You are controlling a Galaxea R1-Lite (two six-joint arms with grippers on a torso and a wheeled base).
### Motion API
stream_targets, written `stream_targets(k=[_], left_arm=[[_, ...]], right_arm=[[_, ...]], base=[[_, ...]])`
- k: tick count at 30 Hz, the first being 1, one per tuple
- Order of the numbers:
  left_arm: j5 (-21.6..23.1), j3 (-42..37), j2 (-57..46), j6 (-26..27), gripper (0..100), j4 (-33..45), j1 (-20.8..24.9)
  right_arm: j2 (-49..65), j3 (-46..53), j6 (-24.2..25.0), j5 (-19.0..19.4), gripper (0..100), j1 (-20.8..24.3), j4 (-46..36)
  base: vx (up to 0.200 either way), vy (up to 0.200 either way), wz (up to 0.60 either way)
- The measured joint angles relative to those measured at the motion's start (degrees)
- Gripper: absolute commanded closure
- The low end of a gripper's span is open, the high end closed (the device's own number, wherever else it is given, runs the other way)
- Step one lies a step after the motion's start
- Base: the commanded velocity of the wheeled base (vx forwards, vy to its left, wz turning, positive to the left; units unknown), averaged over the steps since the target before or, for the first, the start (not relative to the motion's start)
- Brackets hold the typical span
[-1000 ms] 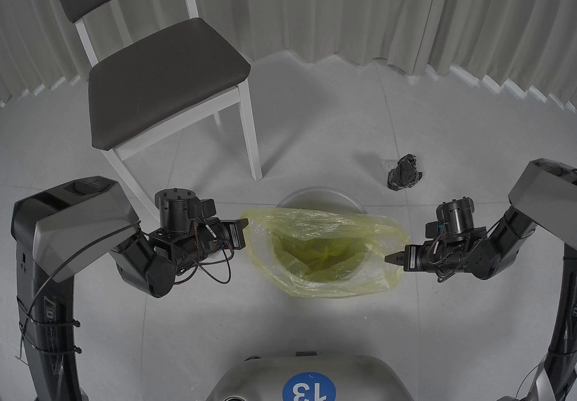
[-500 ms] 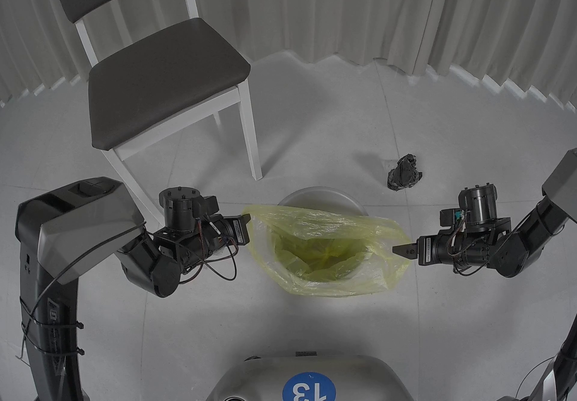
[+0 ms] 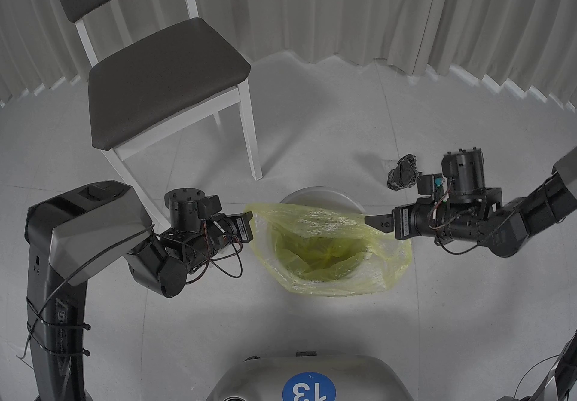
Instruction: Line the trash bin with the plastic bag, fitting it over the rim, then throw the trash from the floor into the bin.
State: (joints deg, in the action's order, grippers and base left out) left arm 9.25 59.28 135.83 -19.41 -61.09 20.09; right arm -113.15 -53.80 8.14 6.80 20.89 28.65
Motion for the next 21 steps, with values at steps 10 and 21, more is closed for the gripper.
stream_targets(k=[10, 21], left_arm=[[0.2, -0.3, 0.6, -0.2, 0, -0.7, 0.0], [0.4, -0.5, -0.2, -0.1, 0, -0.8, -1.2]], right_arm=[[-4.6, -20.2, -10.0, 0.0, 0, 4.2, -20.4], [-17.1, -35.3, -13.5, -0.7, 0, 5.9, -29.3]], base=[[0.0, 0.0, 0.0], [0.0, 0.0, 0.0]])
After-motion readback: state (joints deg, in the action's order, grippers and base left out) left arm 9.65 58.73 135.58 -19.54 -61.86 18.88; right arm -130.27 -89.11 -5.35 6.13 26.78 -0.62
